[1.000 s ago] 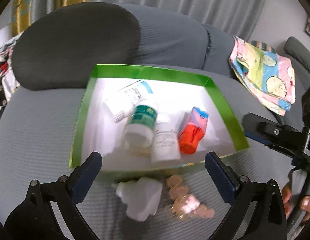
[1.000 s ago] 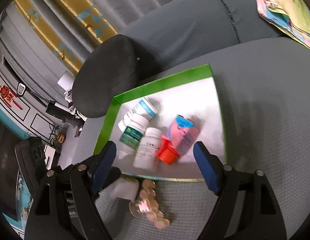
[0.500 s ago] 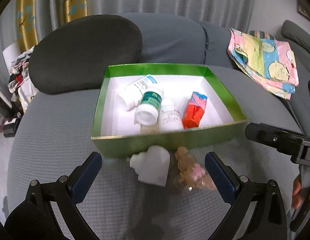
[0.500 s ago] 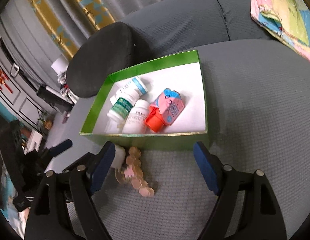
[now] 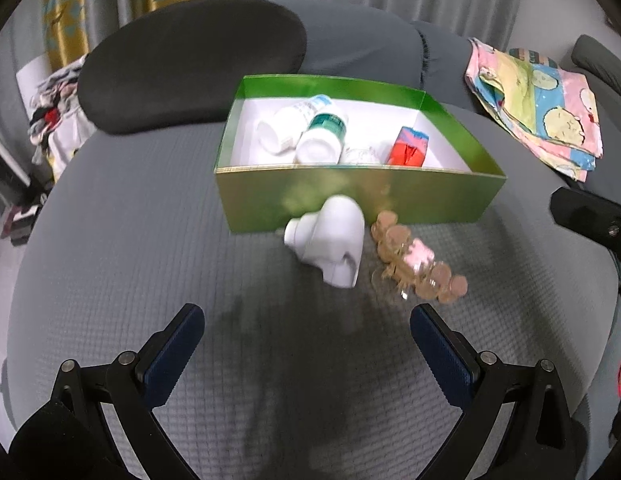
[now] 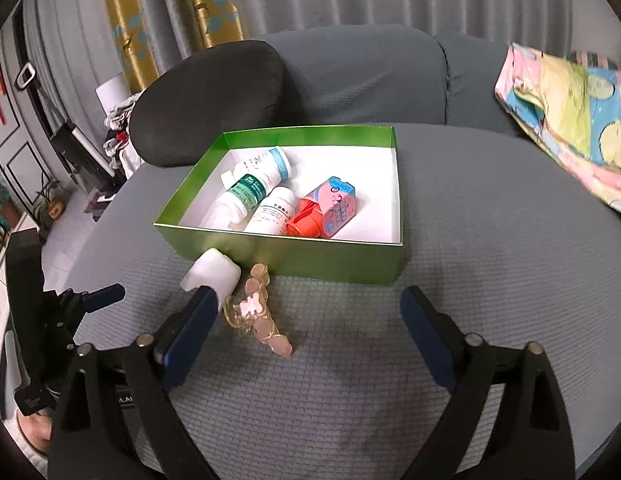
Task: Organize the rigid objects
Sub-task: 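Move the left gripper toward the pink bead hair-clip strip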
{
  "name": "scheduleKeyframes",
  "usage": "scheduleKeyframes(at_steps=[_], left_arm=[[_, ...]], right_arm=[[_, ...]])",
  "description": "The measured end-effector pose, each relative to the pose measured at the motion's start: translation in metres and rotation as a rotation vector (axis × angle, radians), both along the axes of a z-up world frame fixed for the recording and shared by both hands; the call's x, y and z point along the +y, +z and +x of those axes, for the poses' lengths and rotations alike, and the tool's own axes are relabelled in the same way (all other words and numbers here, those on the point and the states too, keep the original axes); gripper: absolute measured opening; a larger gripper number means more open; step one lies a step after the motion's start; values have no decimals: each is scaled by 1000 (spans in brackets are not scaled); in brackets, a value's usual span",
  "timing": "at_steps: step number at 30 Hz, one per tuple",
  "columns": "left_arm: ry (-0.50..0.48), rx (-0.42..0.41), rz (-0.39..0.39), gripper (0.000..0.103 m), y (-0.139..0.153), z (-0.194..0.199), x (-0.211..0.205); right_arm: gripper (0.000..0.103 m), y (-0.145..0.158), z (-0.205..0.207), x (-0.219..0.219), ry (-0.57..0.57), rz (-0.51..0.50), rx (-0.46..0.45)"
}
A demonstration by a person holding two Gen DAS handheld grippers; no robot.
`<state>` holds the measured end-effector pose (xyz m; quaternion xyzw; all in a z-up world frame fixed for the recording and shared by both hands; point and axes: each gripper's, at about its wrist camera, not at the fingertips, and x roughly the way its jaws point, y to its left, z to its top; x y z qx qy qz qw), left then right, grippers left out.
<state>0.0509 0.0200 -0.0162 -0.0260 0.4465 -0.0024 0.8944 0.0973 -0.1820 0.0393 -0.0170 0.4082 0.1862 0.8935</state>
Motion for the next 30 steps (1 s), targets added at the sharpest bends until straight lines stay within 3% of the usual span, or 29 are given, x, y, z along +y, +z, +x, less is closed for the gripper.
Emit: scheduleKeyframes(at_steps=[11, 18, 27, 30], left_arm=[[10, 21, -42, 102, -11, -16, -4], [75, 36, -107, 102, -18, -22, 17], [74, 75, -226, 101, -19, -1, 16], [50, 79, -334, 101, -19, 12, 12]], right_arm=[[98, 0, -16, 10, 52, -29, 11], [98, -22, -13, 10, 81, -51, 66], [95, -65, -9, 22, 173, -79, 119], [93, -73, -3, 25, 198, -50, 123]])
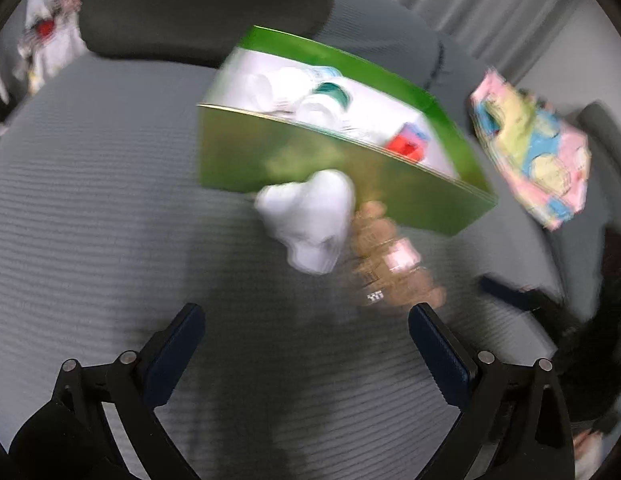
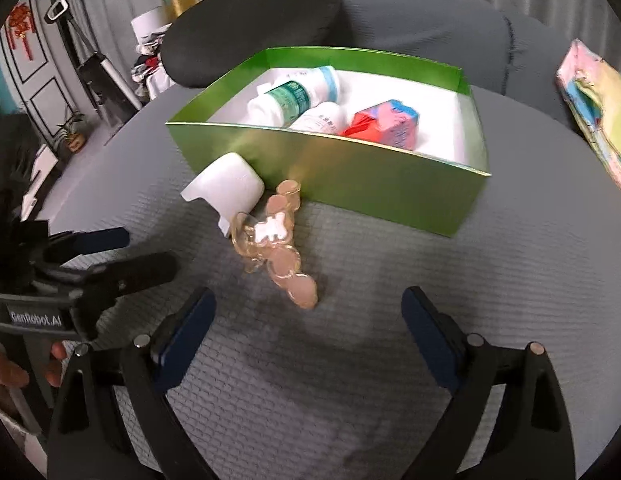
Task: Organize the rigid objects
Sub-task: 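Move the left gripper toward the pink bead hair-clip strip, then grasp the bead hair-clip strip with the left gripper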
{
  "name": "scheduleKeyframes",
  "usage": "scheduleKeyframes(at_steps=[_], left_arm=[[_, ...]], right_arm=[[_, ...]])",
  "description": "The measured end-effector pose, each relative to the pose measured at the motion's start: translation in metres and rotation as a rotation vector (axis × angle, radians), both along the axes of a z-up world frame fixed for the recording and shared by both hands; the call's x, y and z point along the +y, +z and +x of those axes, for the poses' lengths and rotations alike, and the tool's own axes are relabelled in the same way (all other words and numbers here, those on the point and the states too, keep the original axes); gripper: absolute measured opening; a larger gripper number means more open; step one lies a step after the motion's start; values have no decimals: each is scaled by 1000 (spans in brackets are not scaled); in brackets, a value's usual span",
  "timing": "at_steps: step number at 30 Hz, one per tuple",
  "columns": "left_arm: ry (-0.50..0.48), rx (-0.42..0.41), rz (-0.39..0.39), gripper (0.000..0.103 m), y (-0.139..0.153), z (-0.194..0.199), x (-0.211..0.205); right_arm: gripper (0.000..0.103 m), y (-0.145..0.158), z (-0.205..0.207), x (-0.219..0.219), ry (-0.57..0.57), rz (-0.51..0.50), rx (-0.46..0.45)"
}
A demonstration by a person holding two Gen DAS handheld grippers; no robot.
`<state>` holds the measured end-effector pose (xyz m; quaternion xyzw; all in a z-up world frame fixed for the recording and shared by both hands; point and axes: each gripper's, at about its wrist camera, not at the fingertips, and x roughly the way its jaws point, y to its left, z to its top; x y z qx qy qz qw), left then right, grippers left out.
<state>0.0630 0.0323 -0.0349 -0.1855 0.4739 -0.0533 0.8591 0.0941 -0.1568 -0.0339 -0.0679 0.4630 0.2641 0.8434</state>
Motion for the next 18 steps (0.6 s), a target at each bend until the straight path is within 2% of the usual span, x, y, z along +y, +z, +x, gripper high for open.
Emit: scheduleKeyframes(at_steps=[1, 4, 8, 13, 15, 18], left_arm=[[3, 1, -34, 101, 0, 5, -1], [9, 10, -49, 101, -2, 19, -8], [2, 45, -122, 101, -10, 37, -16], [-2, 67, -125, 101, -17, 49, -24], [1, 70, -126, 101, -20, 50, -25], [-6, 62, -122, 101, -19, 50, -25]], right_arm=[[93, -3, 2, 1, 8, 5, 2], [89, -12, 6, 4, 38, 17, 14], [75, -23, 11, 9, 50, 29, 29], [61, -29, 16, 15, 54, 74, 37], [42, -30, 17, 17, 61, 92, 46], [37, -28, 11, 20, 74, 94, 38]])
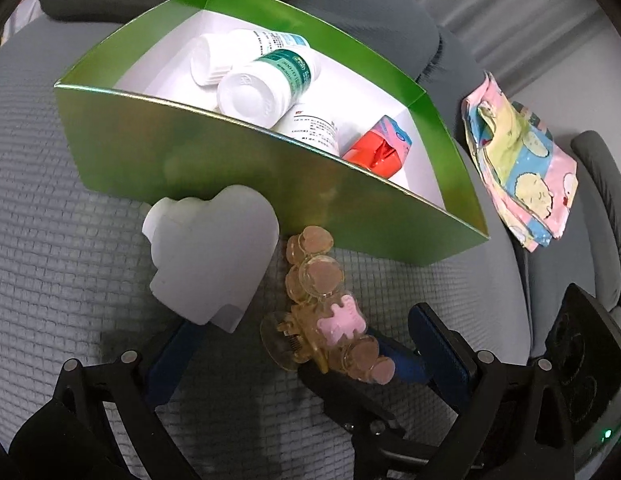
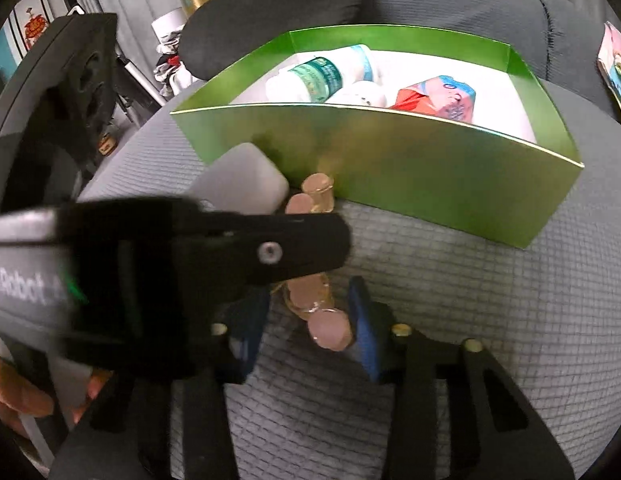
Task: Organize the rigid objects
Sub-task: 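Grasp the bead hair-clip strip with the left gripper, then carry the bead strip into the green box and open the left gripper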
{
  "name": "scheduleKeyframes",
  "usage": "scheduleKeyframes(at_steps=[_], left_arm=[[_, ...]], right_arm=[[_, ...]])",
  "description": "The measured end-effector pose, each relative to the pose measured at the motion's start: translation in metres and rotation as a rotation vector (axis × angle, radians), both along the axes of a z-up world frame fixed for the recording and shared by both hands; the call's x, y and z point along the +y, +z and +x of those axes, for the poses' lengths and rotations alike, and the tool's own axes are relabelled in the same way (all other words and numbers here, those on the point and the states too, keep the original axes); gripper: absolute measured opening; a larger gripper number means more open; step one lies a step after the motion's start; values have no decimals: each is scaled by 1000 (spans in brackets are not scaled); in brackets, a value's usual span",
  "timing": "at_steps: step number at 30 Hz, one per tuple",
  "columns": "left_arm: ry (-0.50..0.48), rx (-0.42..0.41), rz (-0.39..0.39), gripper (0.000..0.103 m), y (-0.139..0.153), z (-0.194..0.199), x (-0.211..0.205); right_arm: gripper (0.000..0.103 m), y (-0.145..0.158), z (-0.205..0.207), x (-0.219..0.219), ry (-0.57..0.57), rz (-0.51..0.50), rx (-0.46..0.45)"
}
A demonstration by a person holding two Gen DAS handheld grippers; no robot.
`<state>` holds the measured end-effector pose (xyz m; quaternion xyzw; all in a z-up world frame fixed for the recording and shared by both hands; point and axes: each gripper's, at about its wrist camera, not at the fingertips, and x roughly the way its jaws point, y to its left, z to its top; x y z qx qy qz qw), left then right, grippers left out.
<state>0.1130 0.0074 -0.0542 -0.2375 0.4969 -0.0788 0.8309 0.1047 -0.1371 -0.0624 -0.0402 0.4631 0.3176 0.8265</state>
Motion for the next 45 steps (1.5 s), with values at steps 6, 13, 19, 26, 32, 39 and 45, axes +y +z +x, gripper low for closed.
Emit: scheduleKeyframes(at_steps=[6, 13, 19, 26, 32, 39, 45], left_arm=[[-28, -11, 26, 84, 1, 0, -8], [-94, -52, 35, 54, 15, -17, -17], [-122, -127, 45, 54, 42, -31, -22], [-149, -244, 107, 54, 83, -23, -27], [-151, -298, 141, 54, 103, 7, -20], [-133, -298, 163, 54, 108, 52, -10], [-76, -223, 195, 102, 93, 84, 7]], right_arm=[[26, 1, -7, 2, 2, -20, -18], [20, 16, -21, 2, 12, -4, -67], [20, 38, -34, -5, 13, 15, -124], [20, 73, -27, -6, 9, 27, -229], [20, 94, 1, 2, 6, 29, -282], [21, 101, 42, 15, -8, 43, -289], [70, 88, 77, 13, -106, 74, -210]])
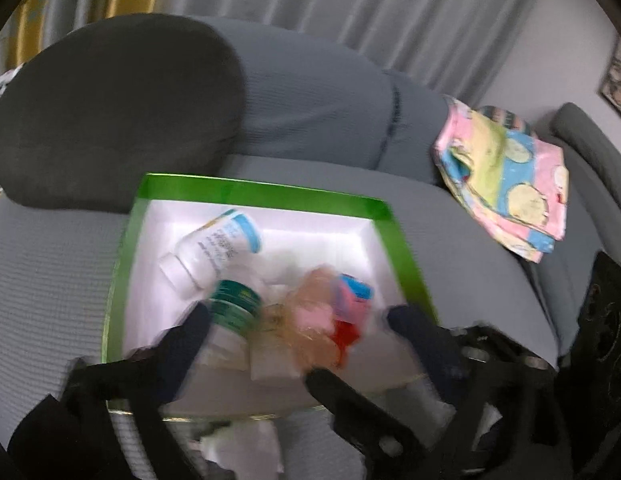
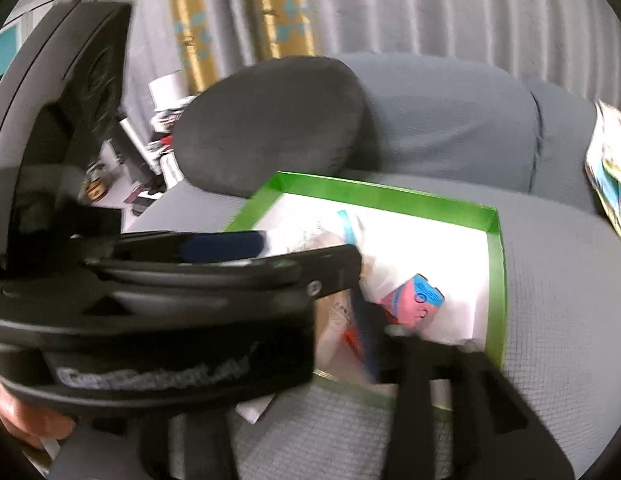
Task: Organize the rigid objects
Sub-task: 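Carry the bead strip into the green box and open the left gripper, then move the right gripper toward the white plug-in device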
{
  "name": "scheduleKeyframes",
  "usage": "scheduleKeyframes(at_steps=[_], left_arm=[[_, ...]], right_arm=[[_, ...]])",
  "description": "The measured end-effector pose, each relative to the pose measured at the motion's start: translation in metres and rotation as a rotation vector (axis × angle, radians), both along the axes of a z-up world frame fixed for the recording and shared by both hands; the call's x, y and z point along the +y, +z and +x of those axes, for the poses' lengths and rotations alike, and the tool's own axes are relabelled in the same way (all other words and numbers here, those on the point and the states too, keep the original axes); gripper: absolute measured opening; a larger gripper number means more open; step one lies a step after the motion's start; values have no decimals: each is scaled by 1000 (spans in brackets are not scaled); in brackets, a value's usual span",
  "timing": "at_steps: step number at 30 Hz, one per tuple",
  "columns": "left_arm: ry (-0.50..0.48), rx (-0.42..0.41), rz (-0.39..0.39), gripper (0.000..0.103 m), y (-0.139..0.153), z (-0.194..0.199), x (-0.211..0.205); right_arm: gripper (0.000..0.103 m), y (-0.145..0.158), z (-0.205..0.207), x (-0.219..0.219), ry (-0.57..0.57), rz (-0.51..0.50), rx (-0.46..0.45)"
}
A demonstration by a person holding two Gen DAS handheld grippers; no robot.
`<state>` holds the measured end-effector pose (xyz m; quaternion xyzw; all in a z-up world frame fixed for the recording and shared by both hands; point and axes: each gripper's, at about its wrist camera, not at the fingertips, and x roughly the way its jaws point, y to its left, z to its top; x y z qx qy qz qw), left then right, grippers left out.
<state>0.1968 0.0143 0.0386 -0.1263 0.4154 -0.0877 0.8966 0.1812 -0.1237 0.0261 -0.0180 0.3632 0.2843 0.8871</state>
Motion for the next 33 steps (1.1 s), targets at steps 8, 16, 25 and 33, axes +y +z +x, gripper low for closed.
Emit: scheduleKeyframes(at_steps=[8, 16, 25, 33], left_arm=[[92, 30, 30, 102, -14, -11, 36], [142, 36, 100, 102, -28, -52, 52], [121, -2, 242, 102, -29, -90, 36], [79, -41, 344, 102, -30, -118, 16]], right_arm=[[70, -19, -8, -24, -54, 17, 55], [73, -26, -29, -51, -90, 70, 99], [76, -26, -50, -56, -103, 89, 138], [84, -31, -63, -51, -96, 92, 190]])
